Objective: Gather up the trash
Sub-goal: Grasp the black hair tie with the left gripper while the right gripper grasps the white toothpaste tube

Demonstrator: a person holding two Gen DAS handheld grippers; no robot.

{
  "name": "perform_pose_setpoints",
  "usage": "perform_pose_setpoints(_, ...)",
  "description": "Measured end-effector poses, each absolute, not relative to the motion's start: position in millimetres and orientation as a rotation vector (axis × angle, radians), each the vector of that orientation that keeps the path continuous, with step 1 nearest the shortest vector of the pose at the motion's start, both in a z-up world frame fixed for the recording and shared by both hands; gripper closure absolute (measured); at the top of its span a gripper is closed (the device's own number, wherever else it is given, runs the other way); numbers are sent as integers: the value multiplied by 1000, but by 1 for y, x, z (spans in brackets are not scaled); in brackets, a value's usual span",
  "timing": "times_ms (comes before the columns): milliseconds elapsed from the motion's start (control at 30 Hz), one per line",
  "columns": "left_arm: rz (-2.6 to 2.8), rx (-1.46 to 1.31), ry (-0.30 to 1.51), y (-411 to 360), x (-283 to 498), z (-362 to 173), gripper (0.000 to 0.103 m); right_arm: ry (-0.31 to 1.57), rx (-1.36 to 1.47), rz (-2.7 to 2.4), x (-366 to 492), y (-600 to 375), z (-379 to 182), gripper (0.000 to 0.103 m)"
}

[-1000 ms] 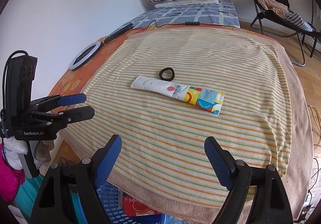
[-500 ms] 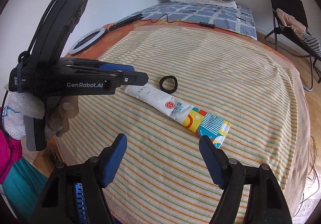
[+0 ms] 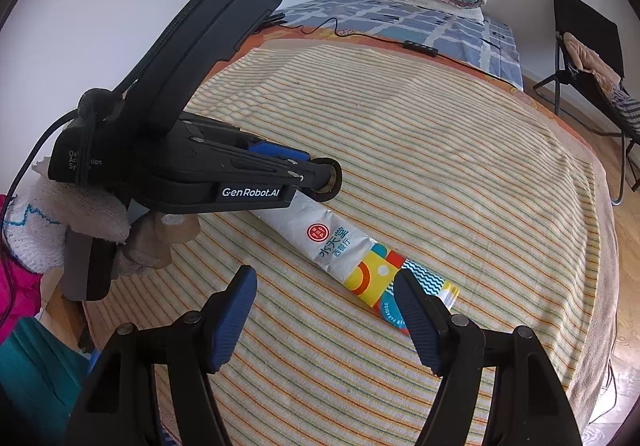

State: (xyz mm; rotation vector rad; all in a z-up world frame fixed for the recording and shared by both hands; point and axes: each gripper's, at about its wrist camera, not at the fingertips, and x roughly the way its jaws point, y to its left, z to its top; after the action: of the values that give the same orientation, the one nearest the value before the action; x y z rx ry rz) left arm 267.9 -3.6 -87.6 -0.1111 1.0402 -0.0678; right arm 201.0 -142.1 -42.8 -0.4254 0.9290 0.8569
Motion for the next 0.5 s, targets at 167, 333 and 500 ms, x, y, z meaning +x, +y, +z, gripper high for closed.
perform_pose_setpoints(167, -72, -155, 1019, 8, 270, -88, 100, 923, -442, 854, 207, -132, -49, 29)
perform_pose_setpoints(333, -39, -192, 1000, 24, 268, -80, 101, 924, -479, 841, 210, -121, -60, 29)
perform_pose_setpoints(500, -16, -218, 979, 37, 262, -70, 101, 891, -563, 818, 206, -105, -68, 29)
